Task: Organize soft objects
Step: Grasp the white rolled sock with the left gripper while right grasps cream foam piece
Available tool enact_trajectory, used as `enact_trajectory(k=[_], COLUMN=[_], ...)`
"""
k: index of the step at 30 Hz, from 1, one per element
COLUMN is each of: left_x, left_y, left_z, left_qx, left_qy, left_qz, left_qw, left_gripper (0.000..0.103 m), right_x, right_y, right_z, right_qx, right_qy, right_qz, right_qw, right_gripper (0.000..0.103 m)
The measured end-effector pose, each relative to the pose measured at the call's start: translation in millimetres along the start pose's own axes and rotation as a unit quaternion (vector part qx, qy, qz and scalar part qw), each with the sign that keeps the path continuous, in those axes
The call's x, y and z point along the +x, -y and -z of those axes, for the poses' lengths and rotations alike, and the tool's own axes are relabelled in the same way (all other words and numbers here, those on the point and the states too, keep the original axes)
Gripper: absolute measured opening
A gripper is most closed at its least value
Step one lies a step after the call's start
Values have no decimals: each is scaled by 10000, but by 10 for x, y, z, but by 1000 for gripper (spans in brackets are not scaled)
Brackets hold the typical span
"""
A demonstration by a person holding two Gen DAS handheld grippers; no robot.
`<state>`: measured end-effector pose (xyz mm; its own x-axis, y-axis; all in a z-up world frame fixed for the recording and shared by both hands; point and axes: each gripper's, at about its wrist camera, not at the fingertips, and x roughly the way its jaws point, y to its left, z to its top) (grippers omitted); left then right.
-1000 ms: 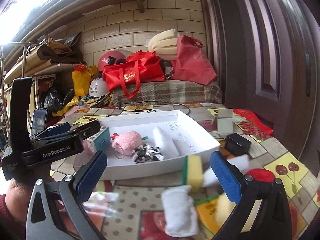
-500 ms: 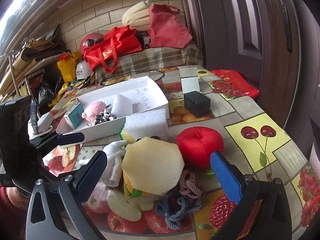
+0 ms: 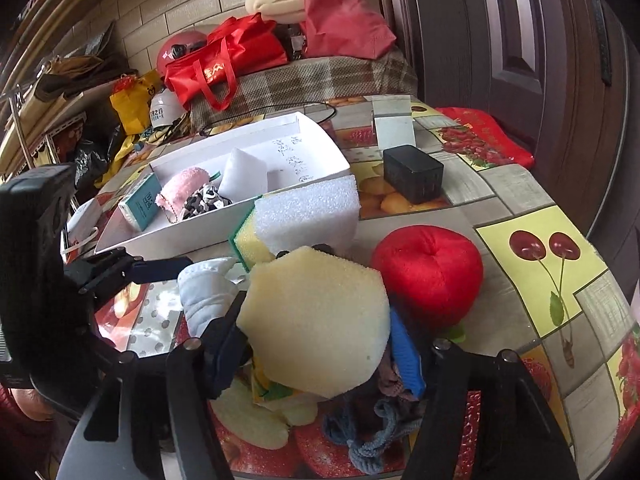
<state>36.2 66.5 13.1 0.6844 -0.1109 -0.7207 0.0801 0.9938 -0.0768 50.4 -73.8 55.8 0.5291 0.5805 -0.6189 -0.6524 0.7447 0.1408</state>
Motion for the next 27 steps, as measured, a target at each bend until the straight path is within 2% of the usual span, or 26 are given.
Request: enact_trajectory(k=[1, 3, 10, 14, 17, 19, 21, 27], left_x=[7, -11, -115, -357, -596, -698, -744, -796], left_y=[3, 7, 103, 147, 122, 81, 48, -165], left_z=[3, 2, 20, 83, 172, 213, 228, 219], left_qx=[6, 25, 232, 294, 165, 22, -37, -136], left_qy=[-25, 13, 279, 917, 1546, 1815, 1947, 2072], left_qz=[14, 41, -157, -461, -730, -866, -1051, -1449], left_qw=[10000, 10000, 9992, 9943, 9851, 9796, 9752, 9674], left_gripper=[89, 78, 64, 64, 64, 64, 64, 65], right_x=[-48, -115, -202, -318, -471, -557, -574, -455], right_y=[24, 76, 207, 196, 137, 46, -64, -260], right_z=[2, -6, -16, -11, 14, 30, 28, -17], right_qx=[63, 208, 526, 554, 421, 205, -62, -517], right_qy=[117, 303, 557, 881, 1327, 1599, 1694, 1552], right_qz=[15, 65, 51, 77, 157, 206, 262, 270], right_qw=[9999, 9993, 9970, 9945, 9901, 9867, 9852, 9862], right_gripper=[63, 63, 63, 63, 63, 63, 63, 63])
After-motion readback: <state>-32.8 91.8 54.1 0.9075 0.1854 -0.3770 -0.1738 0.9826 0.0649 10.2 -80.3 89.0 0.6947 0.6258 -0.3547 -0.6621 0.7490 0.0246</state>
